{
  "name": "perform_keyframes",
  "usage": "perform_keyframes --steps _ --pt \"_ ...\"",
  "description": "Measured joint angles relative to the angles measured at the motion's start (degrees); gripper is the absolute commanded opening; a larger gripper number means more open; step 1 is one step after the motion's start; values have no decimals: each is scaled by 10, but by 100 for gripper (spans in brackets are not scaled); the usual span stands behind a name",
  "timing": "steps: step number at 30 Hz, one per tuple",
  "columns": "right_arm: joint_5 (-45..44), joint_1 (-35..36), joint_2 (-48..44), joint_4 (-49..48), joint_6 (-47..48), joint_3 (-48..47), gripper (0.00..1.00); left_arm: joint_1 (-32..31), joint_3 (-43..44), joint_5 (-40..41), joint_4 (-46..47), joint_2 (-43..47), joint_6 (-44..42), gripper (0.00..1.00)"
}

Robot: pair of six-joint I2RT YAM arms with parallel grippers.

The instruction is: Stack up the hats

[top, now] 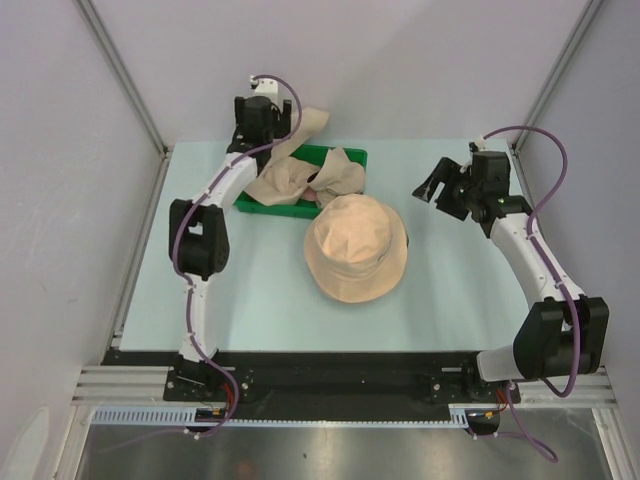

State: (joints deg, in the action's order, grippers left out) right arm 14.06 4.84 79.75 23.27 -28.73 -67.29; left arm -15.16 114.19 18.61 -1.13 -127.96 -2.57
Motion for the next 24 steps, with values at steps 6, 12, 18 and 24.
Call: perform_keyframes --steps 6,12,18,24 --pt "8 8 6 0 -2 -12 79 19 11 -66 35 -28 2 93" --pt "10 9 9 0 -2 -16 79 28 10 -151 31 -47 12 28" --pt "9 9 9 0 -2 -17 79 29 10 -201 18 -48 16 0" --pt "0 9 4 0 5 -18 79 29 -12 -235 -9 -9 21 0"
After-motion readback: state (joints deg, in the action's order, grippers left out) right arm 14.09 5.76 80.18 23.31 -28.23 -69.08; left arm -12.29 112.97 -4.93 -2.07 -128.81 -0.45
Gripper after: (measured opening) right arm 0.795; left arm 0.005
